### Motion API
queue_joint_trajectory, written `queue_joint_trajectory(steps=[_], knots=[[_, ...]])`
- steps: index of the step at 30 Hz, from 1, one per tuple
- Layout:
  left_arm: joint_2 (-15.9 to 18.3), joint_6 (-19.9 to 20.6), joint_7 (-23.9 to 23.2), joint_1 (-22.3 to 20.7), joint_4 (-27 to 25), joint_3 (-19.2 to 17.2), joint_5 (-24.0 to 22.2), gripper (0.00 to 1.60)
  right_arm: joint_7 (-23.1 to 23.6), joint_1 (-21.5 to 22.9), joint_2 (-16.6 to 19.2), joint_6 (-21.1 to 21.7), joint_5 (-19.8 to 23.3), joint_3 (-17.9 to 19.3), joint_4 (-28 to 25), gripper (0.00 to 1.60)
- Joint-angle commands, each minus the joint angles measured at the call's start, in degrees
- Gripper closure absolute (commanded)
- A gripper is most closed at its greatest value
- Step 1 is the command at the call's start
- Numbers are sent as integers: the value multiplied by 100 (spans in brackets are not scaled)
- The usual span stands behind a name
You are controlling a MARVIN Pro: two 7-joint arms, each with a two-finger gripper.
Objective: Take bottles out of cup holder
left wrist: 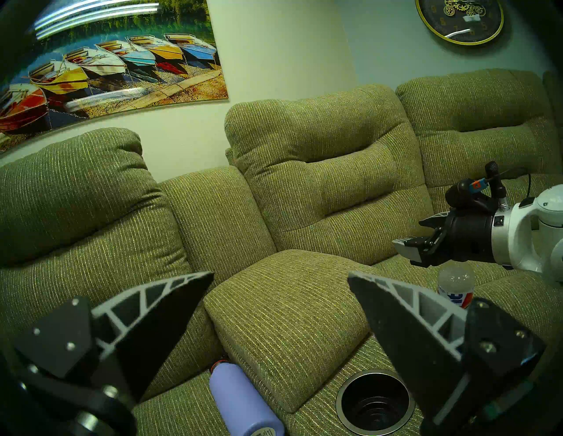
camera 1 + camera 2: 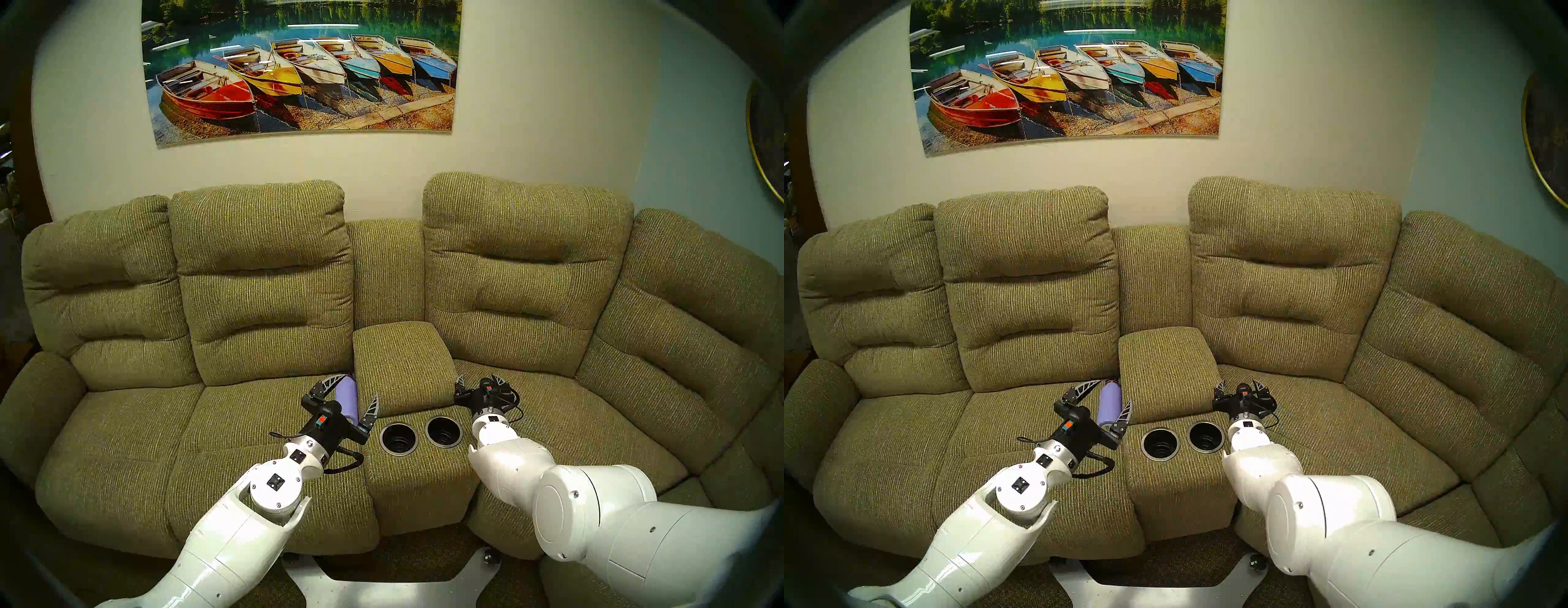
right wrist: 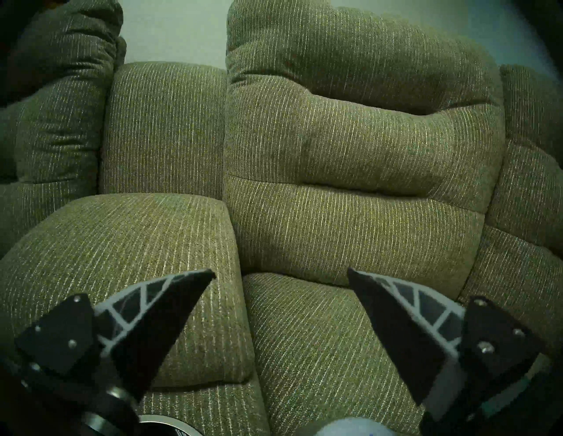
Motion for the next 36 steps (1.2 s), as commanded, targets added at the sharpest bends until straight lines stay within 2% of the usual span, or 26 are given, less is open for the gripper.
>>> queue_joint_trajectory(steps=[1, 8, 17, 23, 36], knots=[[1, -44, -6, -23, -99, 5, 13, 0, -130, 117, 15, -385, -19, -13, -198, 0], [-1, -43, -6, -25, -94, 5, 12, 0, -430, 13, 20, -1146, -179, -138, -672, 0], [-2, -41, -6, -27, -91, 5, 12, 0, -667, -265, 3, -1764, -378, -230, -1386, 0], [-4, -39, -6, -29, -86, 5, 11, 0, -617, -496, -27, -1874, -509, -330, -1830, 0], [-13, -29, -6, -39, -62, 4, 6, 0, -440, -1445, -87, -2067, -680, -496, -2741, 0]])
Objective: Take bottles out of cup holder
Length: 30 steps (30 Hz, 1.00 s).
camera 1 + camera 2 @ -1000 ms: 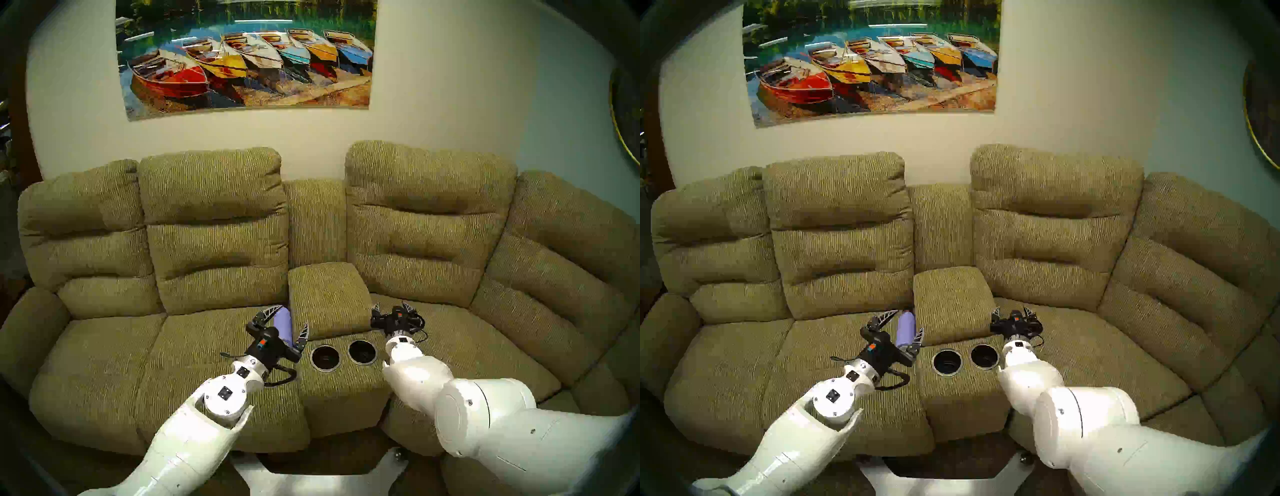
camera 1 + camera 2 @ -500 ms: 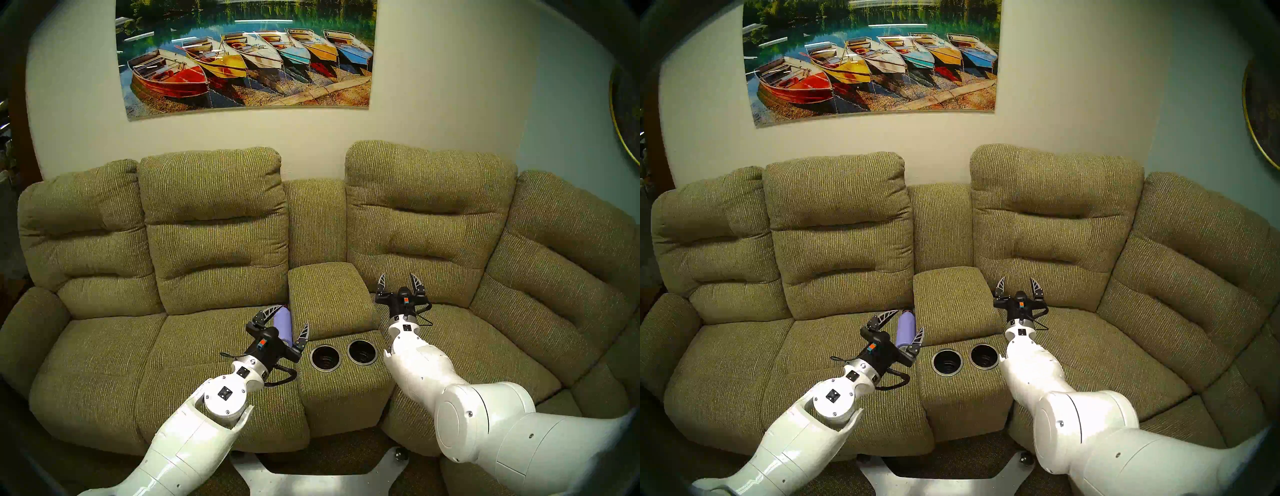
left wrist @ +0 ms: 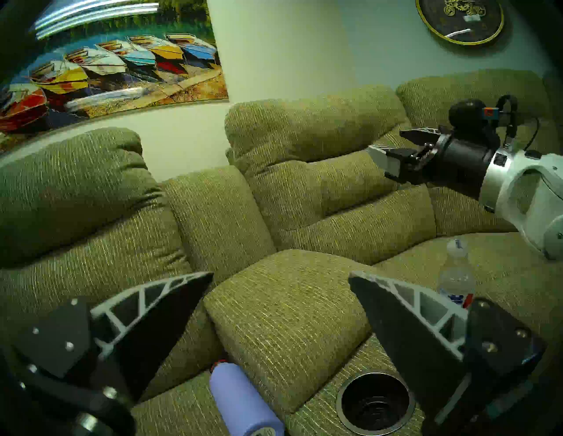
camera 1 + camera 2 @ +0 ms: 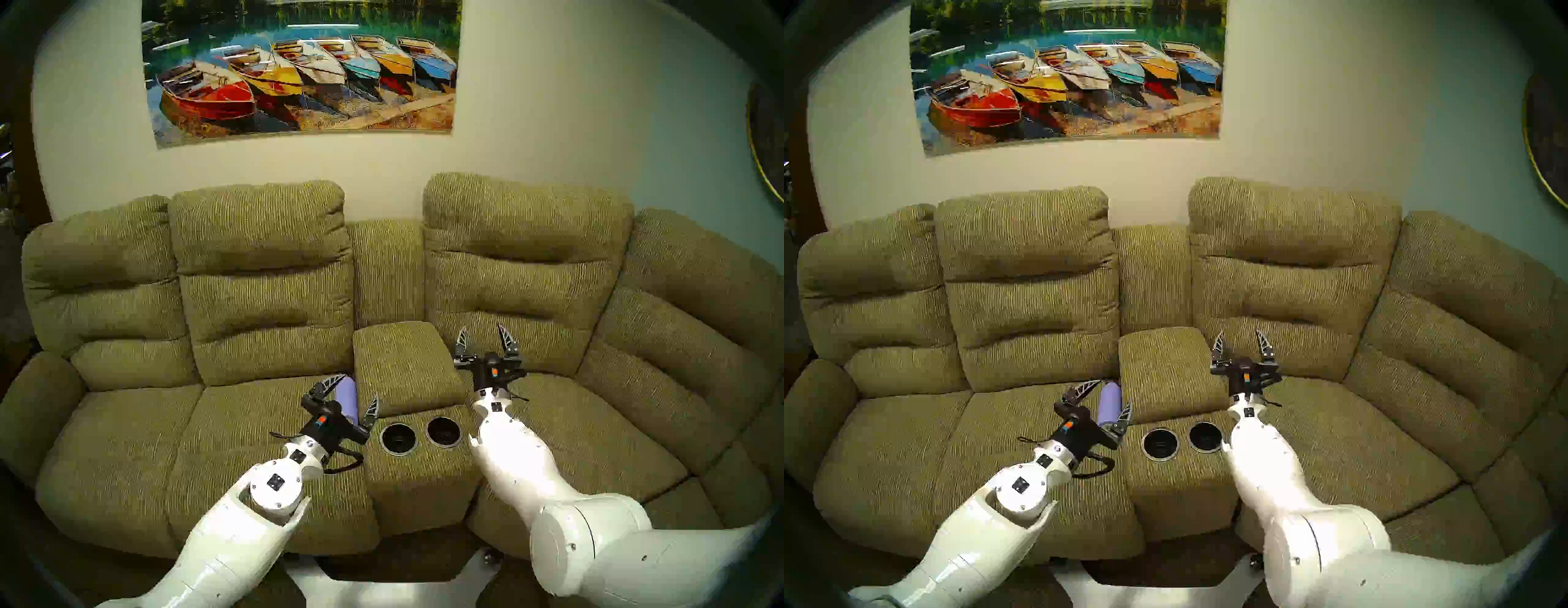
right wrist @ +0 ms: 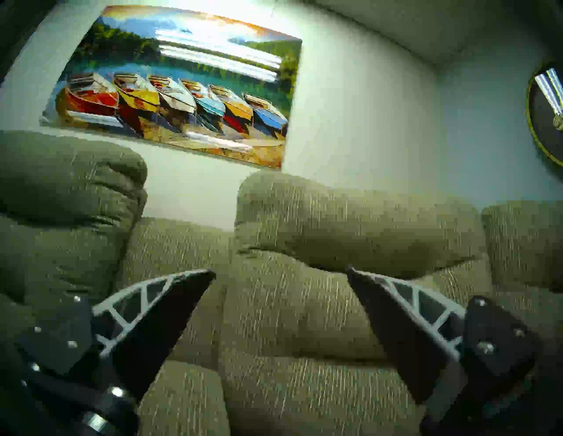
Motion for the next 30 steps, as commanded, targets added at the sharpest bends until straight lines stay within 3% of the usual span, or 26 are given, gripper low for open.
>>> queue_joint_trajectory(steps=[1, 23, 24, 28, 29, 30], knots=[[-10, -31, -5, -37, -72, 5, 7, 0, 48, -545, -33, -182, -38, -67, -600, 0], [-14, -40, -7, -45, -61, 6, 8, 0, 114, -1727, -105, -153, -74, -43, -2369, 0], [-14, -40, -7, -45, -62, 6, 8, 0, 101, -1663, -104, -182, -71, -45, -2217, 0], [-13, -41, -7, -44, -63, 7, 9, 0, 130, -1914, -113, -85, -39, -51, -2642, 0], [-13, -42, -7, -44, -64, 7, 9, 0, 165, -2141, -121, 53, -20, -54, -3063, 0], [-13, -42, -7, -44, -65, 7, 9, 0, 139, -1985, -116, -55, -20, -55, -2733, 0]])
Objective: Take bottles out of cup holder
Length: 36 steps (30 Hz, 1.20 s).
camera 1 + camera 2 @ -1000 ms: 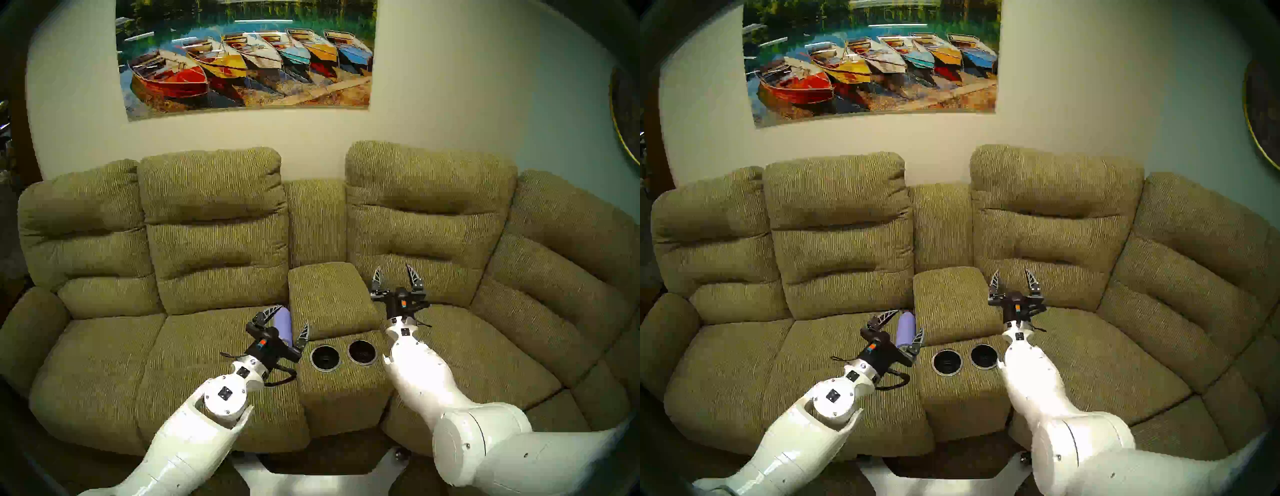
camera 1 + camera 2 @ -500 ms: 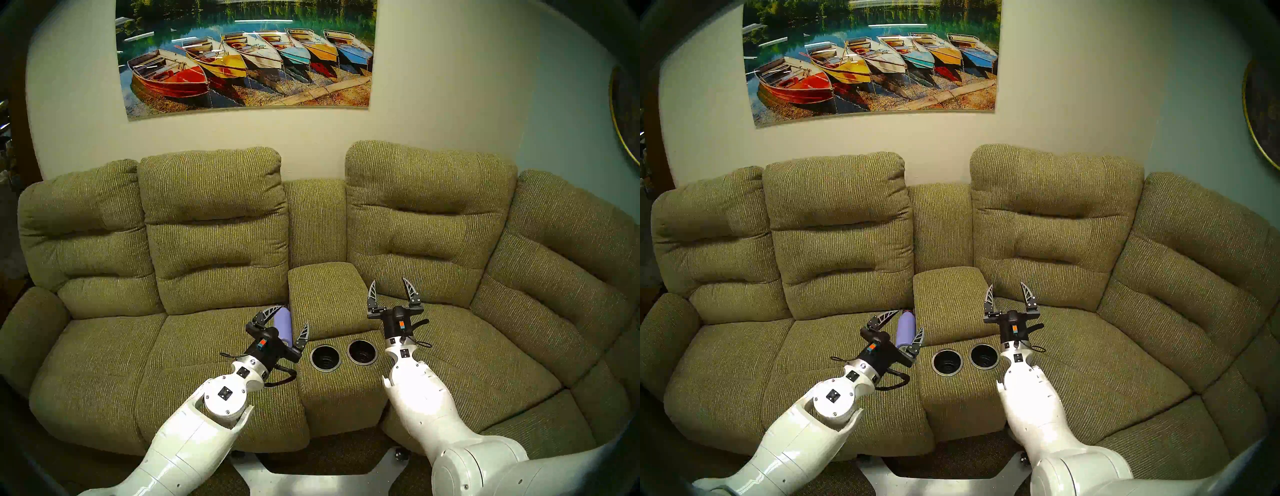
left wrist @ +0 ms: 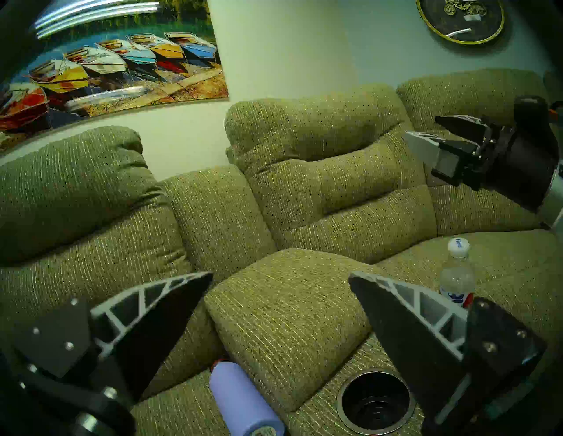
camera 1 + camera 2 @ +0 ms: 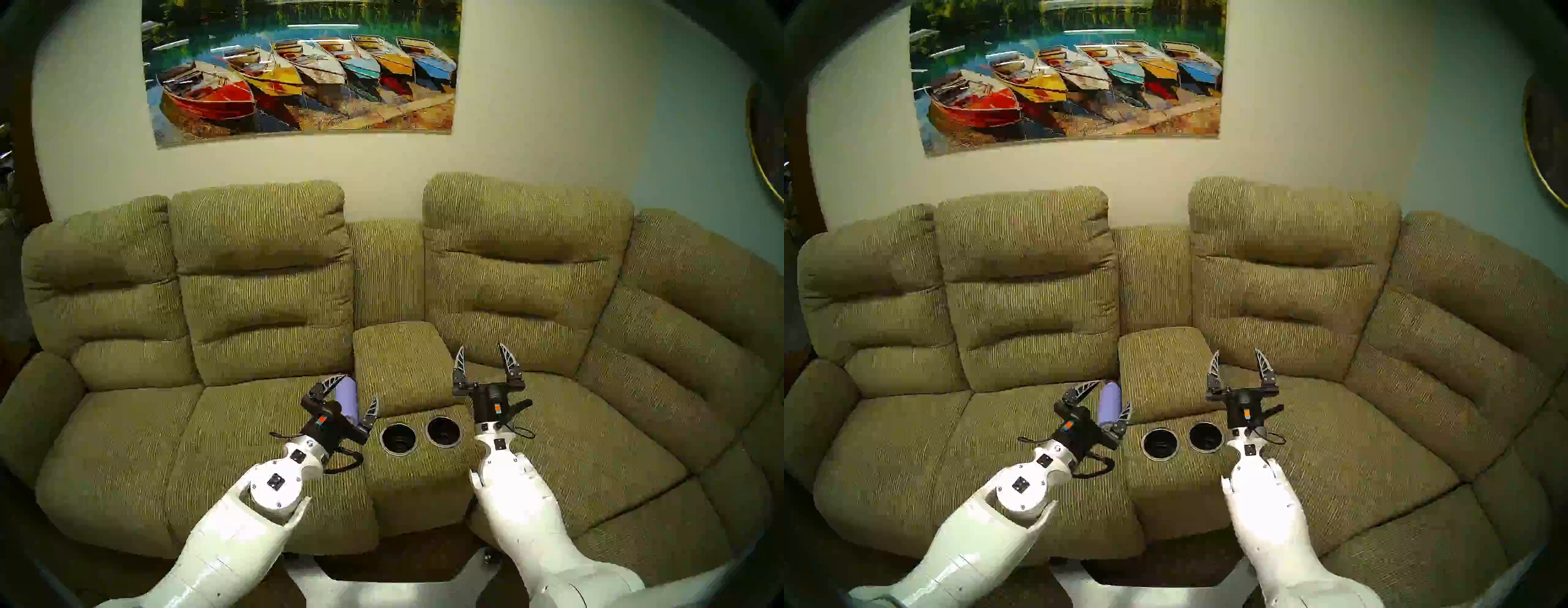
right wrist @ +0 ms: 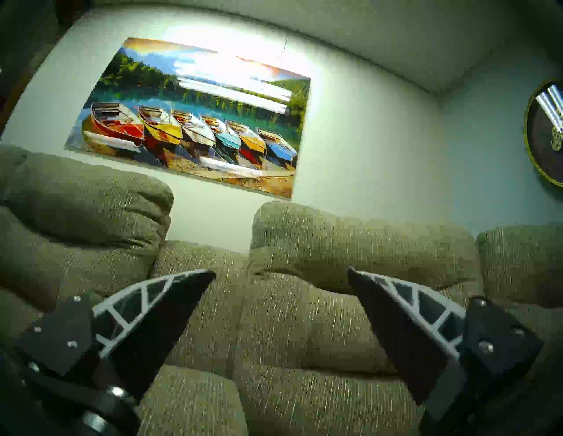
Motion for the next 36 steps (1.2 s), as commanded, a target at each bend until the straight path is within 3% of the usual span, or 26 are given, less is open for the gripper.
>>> queue_joint_trajectory(steps=[1, 7, 11, 19, 36], knots=[[-4, -41, -7, -27, -96, 7, 10, 0, 40, -380, -41, 130, 58, -7, -691, 0], [-4, -43, -7, -26, -98, 7, 10, 0, 86, -560, -49, 294, 103, -16, -984, 0], [-2, -45, -8, -25, -102, 7, 11, 0, 200, -831, -64, 614, 172, -21, -1468, 0], [0, -47, -8, -22, -107, 6, 12, 0, 351, -1059, -46, 1020, 291, -57, -1883, 0], [7, -51, -7, -11, -127, 5, 15, 0, 916, -1760, -57, 2490, 678, -89, -3268, 0]])
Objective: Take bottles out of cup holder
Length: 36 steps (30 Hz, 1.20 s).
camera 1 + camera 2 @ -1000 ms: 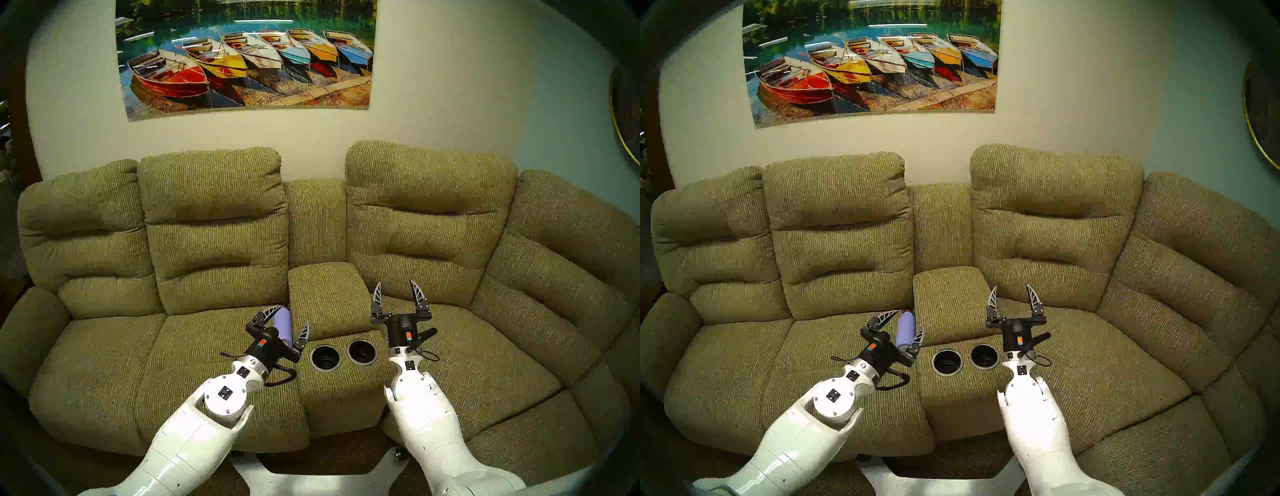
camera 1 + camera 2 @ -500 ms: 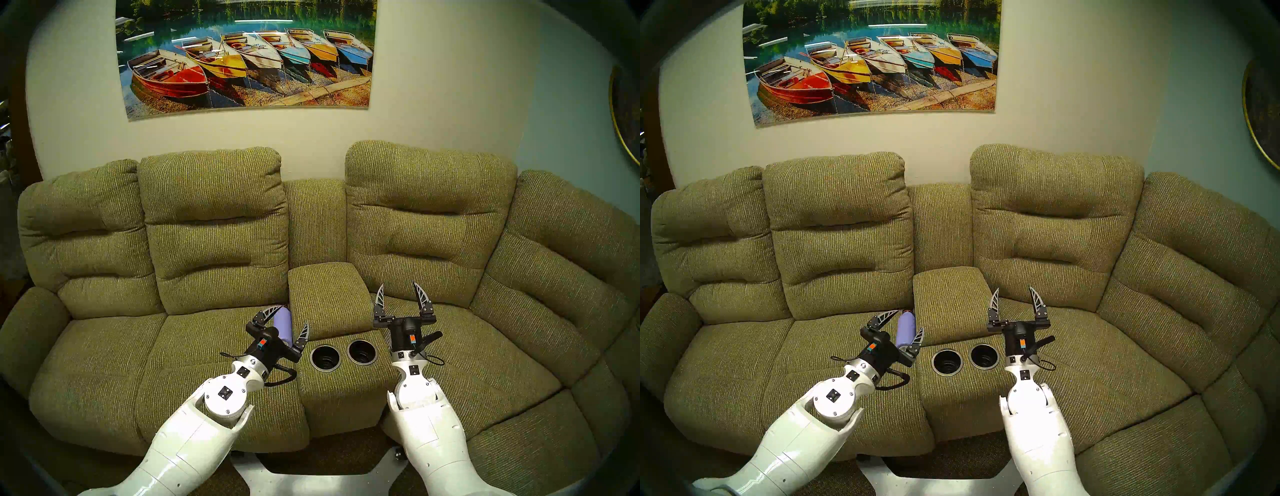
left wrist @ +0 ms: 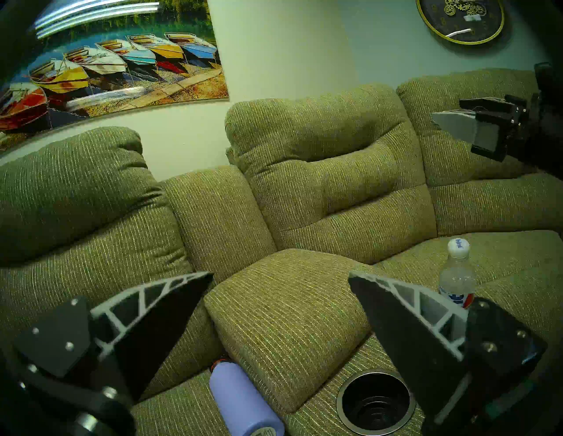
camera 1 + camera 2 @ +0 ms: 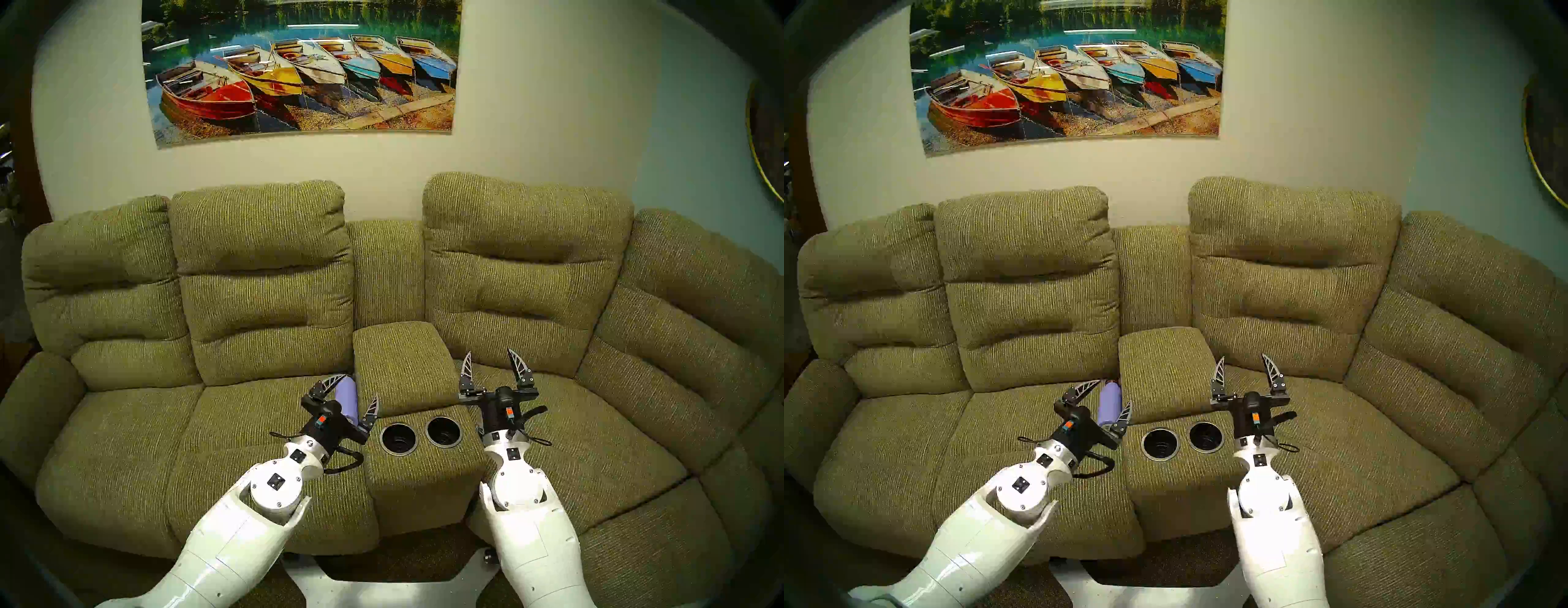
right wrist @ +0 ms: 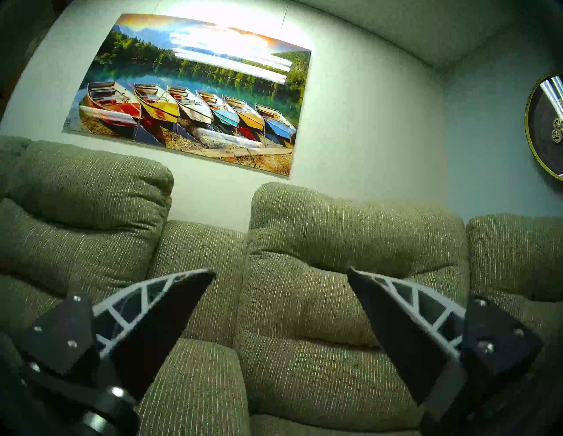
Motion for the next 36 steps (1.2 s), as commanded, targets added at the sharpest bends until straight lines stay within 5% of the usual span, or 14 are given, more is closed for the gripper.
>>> queue_joint_trajectory(steps=[1, 16, 36], knots=[[9, -49, -7, -9, -122, 5, 15, 0, 220, -289, -15, 514, 156, -16, -719, 0], [14, -49, -6, -1, -137, 3, 18, 0, 615, -742, -17, 1735, 326, -8, -1711, 0], [14, -48, -6, 1, -139, 2, 19, 0, 678, -765, -27, 1906, 336, 5, -1794, 0]])
